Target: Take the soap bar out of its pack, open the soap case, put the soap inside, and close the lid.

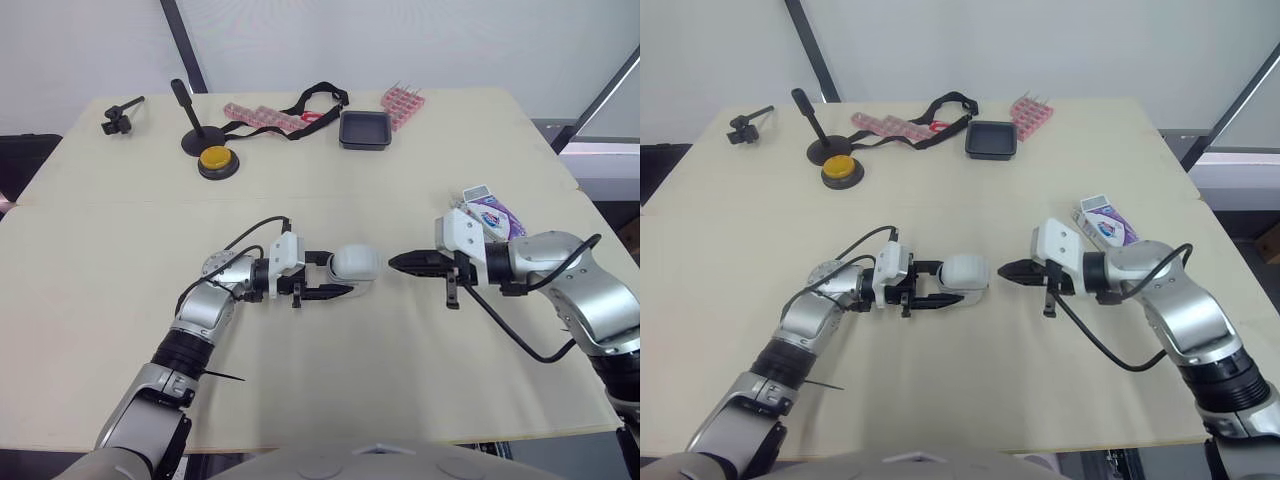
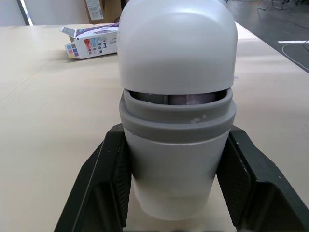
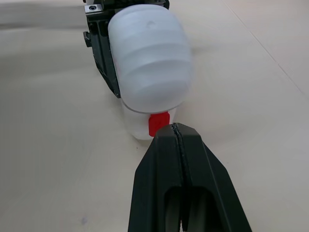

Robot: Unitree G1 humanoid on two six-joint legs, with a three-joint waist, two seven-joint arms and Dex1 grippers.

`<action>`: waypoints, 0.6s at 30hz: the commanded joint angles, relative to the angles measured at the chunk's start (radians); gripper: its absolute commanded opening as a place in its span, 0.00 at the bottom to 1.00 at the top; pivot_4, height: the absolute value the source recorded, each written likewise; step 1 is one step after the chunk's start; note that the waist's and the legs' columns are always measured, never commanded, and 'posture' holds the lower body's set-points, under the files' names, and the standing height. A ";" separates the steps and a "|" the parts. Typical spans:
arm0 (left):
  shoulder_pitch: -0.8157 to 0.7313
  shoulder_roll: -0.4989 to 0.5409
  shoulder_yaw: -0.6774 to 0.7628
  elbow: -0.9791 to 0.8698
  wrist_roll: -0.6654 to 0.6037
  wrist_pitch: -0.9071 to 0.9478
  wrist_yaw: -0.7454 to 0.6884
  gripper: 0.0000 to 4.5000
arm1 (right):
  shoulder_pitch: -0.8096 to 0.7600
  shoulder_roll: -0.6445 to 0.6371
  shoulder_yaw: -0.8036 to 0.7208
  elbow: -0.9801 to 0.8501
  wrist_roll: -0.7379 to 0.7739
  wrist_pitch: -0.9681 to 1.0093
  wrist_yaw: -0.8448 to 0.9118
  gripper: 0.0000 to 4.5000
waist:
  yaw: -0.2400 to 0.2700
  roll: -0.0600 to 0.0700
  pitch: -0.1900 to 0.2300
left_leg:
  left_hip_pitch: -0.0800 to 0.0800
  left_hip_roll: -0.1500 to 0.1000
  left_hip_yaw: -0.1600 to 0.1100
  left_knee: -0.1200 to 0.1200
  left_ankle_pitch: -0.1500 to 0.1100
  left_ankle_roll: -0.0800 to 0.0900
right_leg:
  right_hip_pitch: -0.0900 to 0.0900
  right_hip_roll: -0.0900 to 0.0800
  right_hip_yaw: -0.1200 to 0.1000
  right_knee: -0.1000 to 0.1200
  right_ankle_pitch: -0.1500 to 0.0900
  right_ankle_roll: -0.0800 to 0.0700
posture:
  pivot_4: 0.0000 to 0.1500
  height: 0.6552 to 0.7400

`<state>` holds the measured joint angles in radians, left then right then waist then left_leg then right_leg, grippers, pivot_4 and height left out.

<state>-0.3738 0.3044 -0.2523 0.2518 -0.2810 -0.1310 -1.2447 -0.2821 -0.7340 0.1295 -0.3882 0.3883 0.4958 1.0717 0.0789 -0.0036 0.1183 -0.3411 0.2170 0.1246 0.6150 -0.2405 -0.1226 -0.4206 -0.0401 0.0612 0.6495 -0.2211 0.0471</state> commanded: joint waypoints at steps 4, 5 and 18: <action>0.000 0.009 -0.002 -0.023 0.003 0.007 0.001 0.43 | -0.042 0.015 -0.011 -0.040 0.031 0.018 -0.012 0.00 | 0.000 0.000 0.000 | 0.000 0.000 0.000 0.000 0.000 0.000 | 0.000 0.000 0.000 0.000 0.000 0.000 | 1.00 0.87; 0.000 0.008 -0.002 -0.022 0.003 0.008 0.002 0.43 | -0.043 0.015 -0.011 -0.041 0.031 0.020 -0.012 0.00 | 0.000 0.000 0.000 | 0.000 0.000 0.000 0.000 0.000 0.000 | 0.000 0.000 0.000 0.000 0.000 0.000 | 1.00 0.87; -0.001 0.012 -0.004 -0.027 0.005 0.012 0.000 0.43 | -0.051 0.015 -0.006 -0.062 0.050 0.047 -0.009 0.00 | 0.000 0.000 0.000 | 0.000 0.000 0.000 -0.001 0.000 -0.001 | 0.000 0.000 0.000 -0.001 0.000 0.000 | 1.00 0.87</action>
<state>-0.3738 0.3066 -0.2533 0.2395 -0.2806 -0.1220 -1.2442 -0.3136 -0.7141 0.1310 -0.4133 0.4162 0.5424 1.0629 0.0784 -0.0036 0.1183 -0.3411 0.2170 0.1246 0.6138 -0.2401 -0.1235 -0.4206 -0.0401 0.0611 0.6484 -0.2208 0.0477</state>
